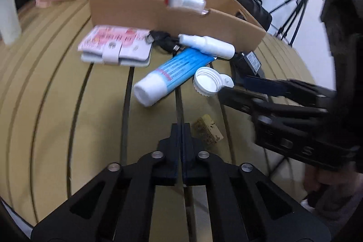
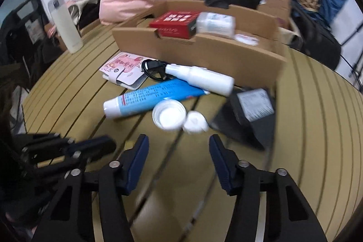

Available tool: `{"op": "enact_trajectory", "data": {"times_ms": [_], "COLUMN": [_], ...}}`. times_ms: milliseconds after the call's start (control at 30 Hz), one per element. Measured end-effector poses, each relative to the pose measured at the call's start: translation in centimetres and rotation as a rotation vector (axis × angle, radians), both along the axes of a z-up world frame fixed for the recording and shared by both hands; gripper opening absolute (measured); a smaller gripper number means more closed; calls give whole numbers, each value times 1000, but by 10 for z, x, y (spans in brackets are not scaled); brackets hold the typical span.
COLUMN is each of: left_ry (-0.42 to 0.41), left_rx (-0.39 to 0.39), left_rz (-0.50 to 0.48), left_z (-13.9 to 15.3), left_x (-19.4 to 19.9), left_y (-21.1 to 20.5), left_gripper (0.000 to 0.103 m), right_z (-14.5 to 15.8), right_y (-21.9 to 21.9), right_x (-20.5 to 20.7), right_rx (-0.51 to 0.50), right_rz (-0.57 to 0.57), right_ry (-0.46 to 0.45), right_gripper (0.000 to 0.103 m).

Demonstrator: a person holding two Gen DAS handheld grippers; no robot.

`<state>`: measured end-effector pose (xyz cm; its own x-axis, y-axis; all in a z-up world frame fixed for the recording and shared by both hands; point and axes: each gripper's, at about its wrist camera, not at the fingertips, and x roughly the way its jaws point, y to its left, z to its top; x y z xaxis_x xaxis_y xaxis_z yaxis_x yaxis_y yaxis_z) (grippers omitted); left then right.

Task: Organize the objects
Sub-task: 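Grasp the white round lid with the right gripper while the left grasps the beige cork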

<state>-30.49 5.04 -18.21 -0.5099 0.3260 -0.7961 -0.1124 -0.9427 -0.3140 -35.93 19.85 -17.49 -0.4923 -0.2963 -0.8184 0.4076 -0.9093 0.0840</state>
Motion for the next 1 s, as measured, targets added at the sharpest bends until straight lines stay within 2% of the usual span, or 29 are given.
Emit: {"op": "enact_trajectory", "data": {"times_ms": [67,133,167,200,233,333,467,533,567,600,633,667,800,900,1000], "left_ry": [-29,-13,-3,-1,0,13,51,64,67,89,96,96,83,141,184], "left_rx": [45,12,-2,-15,-25,-10,-21,-37,-58,-99,-136,-139,-100,5,-7], "left_rz": [-16,-31,-44,-61,-73,-94,-97,-93,-90,-81,-95,-104,-107,-119,-122], "left_z": [-2,-2,-3,-5,-7,-7,-6,-8,-10,-11,-11,-10,-5,24,58], "left_x": [1,5,7,8,9,8,1,-3,-5,-5,-7,-7,2,26,54], "left_y": [-3,3,6,11,15,25,39,46,49,51,53,52,39,22,9], "left_gripper": [0,3,11,25,29,34,51,51,48,27,28,28,27,27,27], "right_z": [-6,-11,-16,-20,-22,-19,-2,7,12,16,19,22,27,29,36], "right_y": [-11,-21,-27,-32,-37,-37,-17,4,17,28,39,48,60,53,42], "right_x": [-12,-21,-26,-29,-31,-29,-11,-4,1,5,10,16,39,58,77], "right_rx": [7,14,31,55,82,83,109,63,16,-14,-34,-45,-72,-93,-99], "right_rz": [32,59,69,74,74,83,36,-22,-49,-71,-97,-124,-165,-154,-135], "right_ry": [-8,-18,-27,-22,-8,-3,48,48,42,39,36,34,21,7,14], "right_gripper": [54,54,53,50,44,44,44,44,44,44,44,44,44,44,44]}}
